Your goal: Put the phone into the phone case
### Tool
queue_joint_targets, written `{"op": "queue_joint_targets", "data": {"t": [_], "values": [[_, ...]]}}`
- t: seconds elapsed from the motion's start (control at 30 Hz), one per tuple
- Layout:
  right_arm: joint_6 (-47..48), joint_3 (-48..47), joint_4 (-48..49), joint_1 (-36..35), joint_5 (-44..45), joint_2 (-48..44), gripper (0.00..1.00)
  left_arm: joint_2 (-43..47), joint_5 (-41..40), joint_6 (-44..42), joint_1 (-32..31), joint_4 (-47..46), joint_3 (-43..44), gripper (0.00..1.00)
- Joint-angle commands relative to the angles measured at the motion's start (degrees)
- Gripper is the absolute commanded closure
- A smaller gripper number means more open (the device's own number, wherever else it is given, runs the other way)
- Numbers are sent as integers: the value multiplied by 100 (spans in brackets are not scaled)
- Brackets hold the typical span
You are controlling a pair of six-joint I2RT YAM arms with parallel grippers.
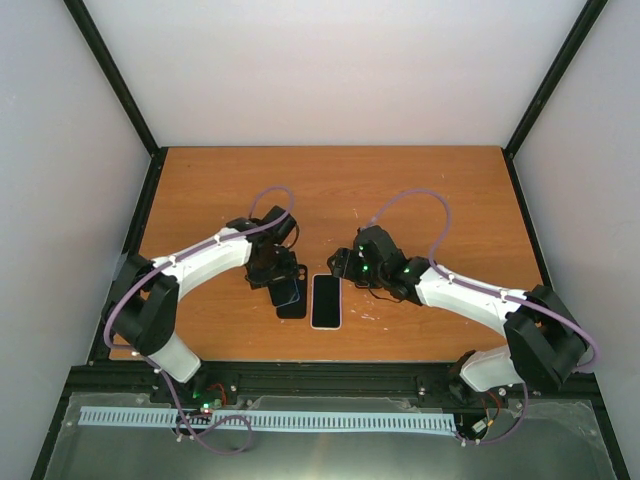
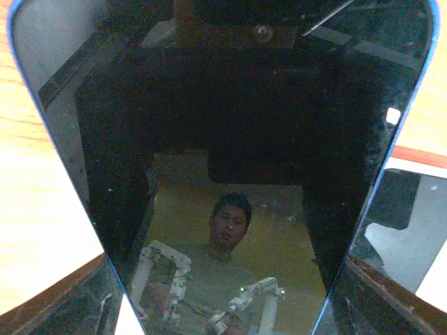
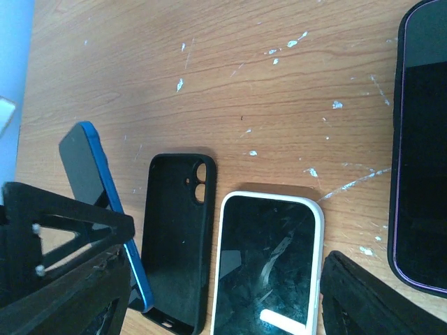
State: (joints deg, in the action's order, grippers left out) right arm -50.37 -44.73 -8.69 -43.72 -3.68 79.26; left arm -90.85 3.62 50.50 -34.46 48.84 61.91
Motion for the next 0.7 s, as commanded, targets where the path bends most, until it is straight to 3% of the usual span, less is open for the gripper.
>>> {"op": "queue_joint_targets", "data": {"t": [0.0,0.67], "values": [[-48,95,186,13,25,6,27,-100,-150,-115,-218,-130,6,31],[-95,182,214,13,51,-21,27,-598,133,-638,-588,-429,-13,30]]}}
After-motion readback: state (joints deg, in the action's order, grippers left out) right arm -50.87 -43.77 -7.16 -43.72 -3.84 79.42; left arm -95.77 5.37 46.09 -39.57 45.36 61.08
